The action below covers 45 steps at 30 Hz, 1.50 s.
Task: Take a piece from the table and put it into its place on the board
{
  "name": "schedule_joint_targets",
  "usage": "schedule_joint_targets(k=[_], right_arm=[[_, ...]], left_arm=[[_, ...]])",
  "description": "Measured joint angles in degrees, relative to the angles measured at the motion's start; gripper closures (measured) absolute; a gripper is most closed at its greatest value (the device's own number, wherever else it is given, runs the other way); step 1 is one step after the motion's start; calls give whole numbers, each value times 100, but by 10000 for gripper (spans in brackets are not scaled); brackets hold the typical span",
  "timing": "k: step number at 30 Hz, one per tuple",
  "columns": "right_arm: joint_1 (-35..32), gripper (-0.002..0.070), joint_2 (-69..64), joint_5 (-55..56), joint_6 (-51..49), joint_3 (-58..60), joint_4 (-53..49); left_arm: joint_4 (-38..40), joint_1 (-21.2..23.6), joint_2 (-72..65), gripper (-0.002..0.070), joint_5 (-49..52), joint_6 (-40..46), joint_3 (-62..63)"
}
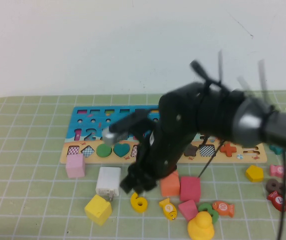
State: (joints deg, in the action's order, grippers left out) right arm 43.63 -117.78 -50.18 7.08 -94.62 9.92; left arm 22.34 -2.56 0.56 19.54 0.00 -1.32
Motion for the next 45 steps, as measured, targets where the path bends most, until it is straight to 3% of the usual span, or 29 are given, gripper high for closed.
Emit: schedule_joint_targets(k=[3, 8, 11, 23, 31, 38, 45], right_arm=[[0, 415, 393, 84, 0, 0, -13], [-8, 603, 1470, 596, -2, 209, -128], [-8, 657, 2103, 1049, -2, 561, -152], [-8, 677, 4502, 3308, 696, 3117, -162], [-8, 678, 5978, 4133, 1093, 4420, -162], [-8, 678, 7189, 3988, 1189, 5114, -162], [-8, 678, 8447, 2472, 1237, 5552, -162]], left_arm=[[0, 0, 0, 676, 0, 0, 0], [0, 0, 0, 676, 9, 0, 0], [0, 0, 0, 676, 9, 0, 0], [0, 0, 0, 676, 9, 0, 0], [2, 0, 0, 676, 9, 0, 0], [2, 0, 0, 676, 9, 0, 0], [2, 0, 0, 676, 9, 0, 0]])
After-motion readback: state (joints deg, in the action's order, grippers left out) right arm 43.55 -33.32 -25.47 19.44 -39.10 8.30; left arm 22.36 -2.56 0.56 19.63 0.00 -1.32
